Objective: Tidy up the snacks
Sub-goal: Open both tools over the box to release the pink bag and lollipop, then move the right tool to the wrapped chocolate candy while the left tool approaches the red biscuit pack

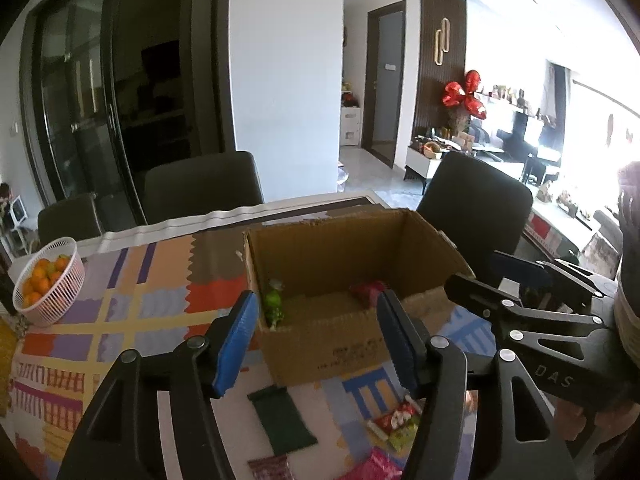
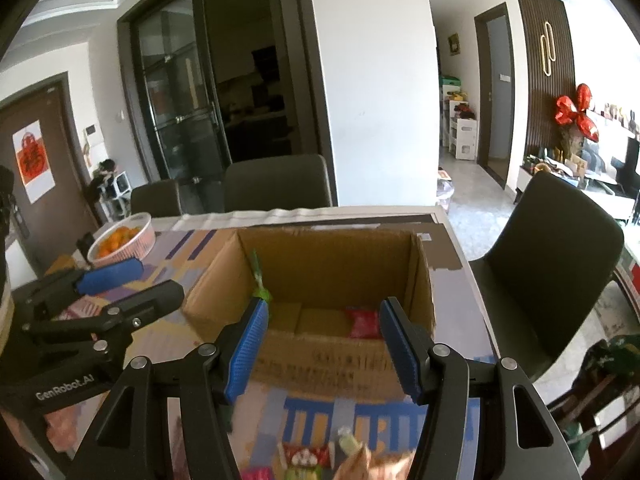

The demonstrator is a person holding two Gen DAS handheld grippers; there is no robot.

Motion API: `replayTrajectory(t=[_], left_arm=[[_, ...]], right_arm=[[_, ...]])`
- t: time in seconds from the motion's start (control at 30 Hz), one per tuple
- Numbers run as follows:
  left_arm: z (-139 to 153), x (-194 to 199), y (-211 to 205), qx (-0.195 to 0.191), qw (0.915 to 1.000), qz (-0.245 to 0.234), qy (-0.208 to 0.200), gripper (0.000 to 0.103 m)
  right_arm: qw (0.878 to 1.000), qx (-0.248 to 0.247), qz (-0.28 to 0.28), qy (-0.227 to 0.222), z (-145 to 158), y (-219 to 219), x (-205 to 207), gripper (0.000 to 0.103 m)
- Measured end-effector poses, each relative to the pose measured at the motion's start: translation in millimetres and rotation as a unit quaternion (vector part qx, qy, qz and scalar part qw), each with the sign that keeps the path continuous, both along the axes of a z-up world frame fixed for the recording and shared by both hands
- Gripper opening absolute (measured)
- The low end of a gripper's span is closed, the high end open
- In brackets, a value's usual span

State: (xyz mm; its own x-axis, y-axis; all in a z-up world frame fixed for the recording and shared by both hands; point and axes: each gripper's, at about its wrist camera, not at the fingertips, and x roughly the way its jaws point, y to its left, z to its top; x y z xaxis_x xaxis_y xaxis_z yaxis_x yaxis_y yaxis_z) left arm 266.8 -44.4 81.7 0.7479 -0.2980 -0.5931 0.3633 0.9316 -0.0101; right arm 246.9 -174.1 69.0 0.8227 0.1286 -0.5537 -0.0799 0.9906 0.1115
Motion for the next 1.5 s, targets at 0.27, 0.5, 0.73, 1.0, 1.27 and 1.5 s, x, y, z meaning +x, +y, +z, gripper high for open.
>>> replayTrajectory(t=[0.27, 0.5, 0.73, 1.0, 1.27, 1.5], left_arm=[[-2.2, -37.4, 11.5, 0.010, 0.9996, -0.027, -0.007, 0.065], [-20.6, -62.5, 15.7, 0.042, 0.9969, -0.067, 0.001, 0.065], [-49.2, -77.5, 13.8, 0.083, 0.9910, -0.103, 0.023, 0.065], [-86.9, -87.4, 12.9, 0.109, 0.9823, -0.140, 0.059, 0.065], [-122.2, -97.2, 10.8, 0.137, 0.9685, -0.185, 0.095, 0.065], [-155.8, -98.2, 11.7, 0.154, 0.9557, -0.209, 0.138, 0.067]], right_arm=[[1.000, 0.001, -0.004, 0.005, -0.8, 9.9, -40.7, 0.059], [1.000, -0.011, -0.011, 0.019, -15.1, 24.6, -72.1, 0.059], [0.998, -0.019, 0.007, 0.061, -44.0, 38.6, -91.2, 0.059], [0.992, -0.023, 0.020, 0.119, -78.7, 47.4, -100.8, 0.059], [0.984, -0.029, 0.039, 0.168, -111.0, 59.8, -109.7, 0.059], [0.977, -0.033, 0.053, 0.206, -137.8, 66.9, -108.8, 0.058]])
